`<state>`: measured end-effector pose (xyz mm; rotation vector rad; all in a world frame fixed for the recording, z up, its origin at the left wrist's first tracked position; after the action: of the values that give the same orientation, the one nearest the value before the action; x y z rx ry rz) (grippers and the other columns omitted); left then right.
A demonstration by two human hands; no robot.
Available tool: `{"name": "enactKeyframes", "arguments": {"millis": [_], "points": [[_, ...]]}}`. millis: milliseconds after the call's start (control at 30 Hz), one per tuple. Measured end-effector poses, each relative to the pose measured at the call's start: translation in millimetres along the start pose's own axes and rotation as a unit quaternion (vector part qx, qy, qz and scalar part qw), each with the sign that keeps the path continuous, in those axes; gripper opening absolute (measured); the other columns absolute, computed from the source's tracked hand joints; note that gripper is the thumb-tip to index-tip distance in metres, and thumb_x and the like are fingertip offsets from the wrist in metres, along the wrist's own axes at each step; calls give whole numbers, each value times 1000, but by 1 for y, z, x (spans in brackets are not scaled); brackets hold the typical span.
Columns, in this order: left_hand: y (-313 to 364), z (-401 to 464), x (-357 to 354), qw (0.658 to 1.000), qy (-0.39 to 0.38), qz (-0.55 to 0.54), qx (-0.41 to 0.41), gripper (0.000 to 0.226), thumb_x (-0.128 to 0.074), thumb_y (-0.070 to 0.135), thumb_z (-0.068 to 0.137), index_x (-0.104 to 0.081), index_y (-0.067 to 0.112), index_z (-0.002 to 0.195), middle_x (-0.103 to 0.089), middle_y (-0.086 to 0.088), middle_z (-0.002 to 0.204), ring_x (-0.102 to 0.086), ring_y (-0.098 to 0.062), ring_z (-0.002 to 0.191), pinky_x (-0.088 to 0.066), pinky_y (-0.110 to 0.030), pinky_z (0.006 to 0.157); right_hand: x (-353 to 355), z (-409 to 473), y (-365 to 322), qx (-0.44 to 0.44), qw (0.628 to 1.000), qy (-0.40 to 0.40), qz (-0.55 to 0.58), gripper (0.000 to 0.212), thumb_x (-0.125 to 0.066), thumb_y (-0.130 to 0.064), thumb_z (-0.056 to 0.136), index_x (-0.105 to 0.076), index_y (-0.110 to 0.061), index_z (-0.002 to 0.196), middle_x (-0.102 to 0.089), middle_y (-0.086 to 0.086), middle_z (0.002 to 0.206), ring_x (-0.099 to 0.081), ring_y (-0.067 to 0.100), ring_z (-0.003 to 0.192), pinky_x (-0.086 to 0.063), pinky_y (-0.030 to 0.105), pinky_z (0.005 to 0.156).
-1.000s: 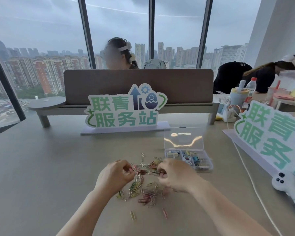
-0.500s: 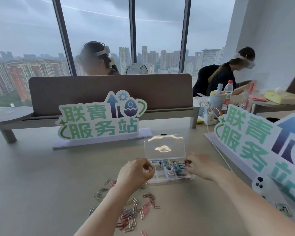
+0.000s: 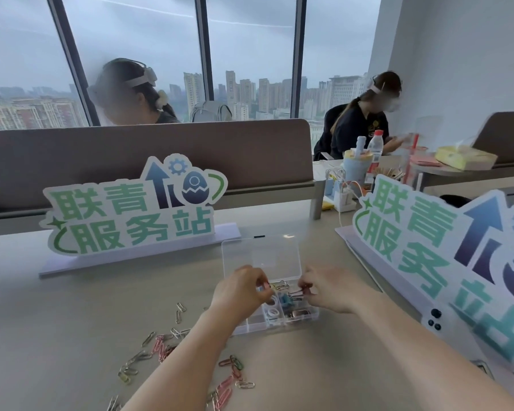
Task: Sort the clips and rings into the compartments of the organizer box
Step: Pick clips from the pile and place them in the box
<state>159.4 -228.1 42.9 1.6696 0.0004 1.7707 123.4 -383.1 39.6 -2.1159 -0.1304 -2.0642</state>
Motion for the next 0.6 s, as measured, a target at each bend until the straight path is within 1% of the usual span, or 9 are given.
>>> {"name": "enactKeyframes", "arguments": {"millis": [100, 233, 300, 367, 433, 533, 600], "points": [[0, 8, -7, 1000, -10, 6, 0, 18, -62, 43, 83, -66, 28, 93, -60, 11, 94, -59, -10, 83, -55, -34, 74, 1, 1, 0, 6, 1000, -6, 1, 28, -53, -31, 89, -65, -24, 113, -57, -1, 112, -57, 23, 103, -46, 35, 79], [4, 15, -12, 1000, -14, 14, -6, 19, -61, 40, 85, -66, 25, 96, -59, 9, 97, -58, -11, 84, -53, -30, 72, 0, 4, 0, 10, 1000, -9, -4, 26, -53, -31, 87, -66, -27, 109, -58, 0, 108, -58, 24, 101, -49, 38, 79], [6, 18, -14, 1000, -18, 15, -9, 19, -62, 41, 86, -66, 25, 96, -57, 8, 96, -57, -8, 80, -52, -28, 70, 0, 4, 0, 9, 1000, -11, -13, 28, -53, -33, 89, -65, -27, 113, -57, 0, 111, -58, 24, 102, -48, 37, 80], [8, 21, -16, 1000, -24, 15, -14, 18, -63, 40, 86, -66, 25, 95, -56, 8, 96, -54, -4, 74, -50, -24, 66, 0, 6, 0, 7, 1000, -19, -12, 32, -52, -35, 92, -62, -25, 121, -55, -1, 117, -57, 23, 106, -45, 36, 81], [10, 25, -18, 999, -29, 14, -19, 17, -63, 39, 85, -66, 25, 95, -54, 8, 96, -52, 0, 69, -47, -21, 62, -1, 7, 1, 5, 1000, -22, -9, 35, -52, -36, 92, -60, -24, 123, -54, -1, 120, -56, 22, 108, -43, 35, 81], [13, 28, -22, 999, -38, 15, -26, 19, -62, 38, 87, -67, 24, 98, -53, 6, 98, -51, 1, 64, -37, -14, 53, -1, 5, 1, 4, 1000, -13, -9, 34, -52, -37, 91, -61, -25, 122, -55, -1, 118, -56, 22, 108, -44, 35, 82], [13, 29, -25, 999, -41, 13, -26, 21, -62, 37, 88, -68, 21, 100, -53, 5, 100, -51, 0, 64, -34, -11, 50, -1, 3, 1, 4, 1000, -6, -5, 32, -52, -36, 92, -62, -25, 120, -56, -1, 117, -56, 21, 106, -44, 35, 81]]}}
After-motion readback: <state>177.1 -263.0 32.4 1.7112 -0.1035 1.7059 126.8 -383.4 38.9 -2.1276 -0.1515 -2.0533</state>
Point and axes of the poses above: each hand's wrist, its own z-axis towards the middle knuckle, its own x-axis out of the back of the hand, y = z × x, the point moved 9 cm from there along z, towards the middle knuckle
